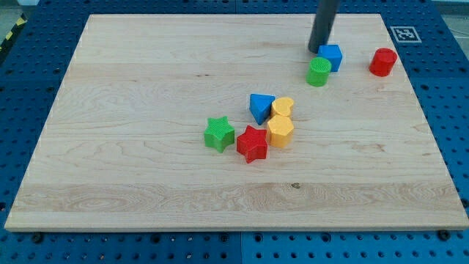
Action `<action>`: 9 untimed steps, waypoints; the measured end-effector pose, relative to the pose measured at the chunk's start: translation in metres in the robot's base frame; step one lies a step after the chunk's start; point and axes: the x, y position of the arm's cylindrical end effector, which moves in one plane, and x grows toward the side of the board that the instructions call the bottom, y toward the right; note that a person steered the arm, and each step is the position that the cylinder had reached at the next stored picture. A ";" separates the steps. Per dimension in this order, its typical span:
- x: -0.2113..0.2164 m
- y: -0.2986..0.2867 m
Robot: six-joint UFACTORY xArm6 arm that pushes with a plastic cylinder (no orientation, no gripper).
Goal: Place the blue cube towards the top left of the green star
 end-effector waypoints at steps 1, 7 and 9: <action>-0.002 0.020; 0.032 -0.138; 0.002 -0.160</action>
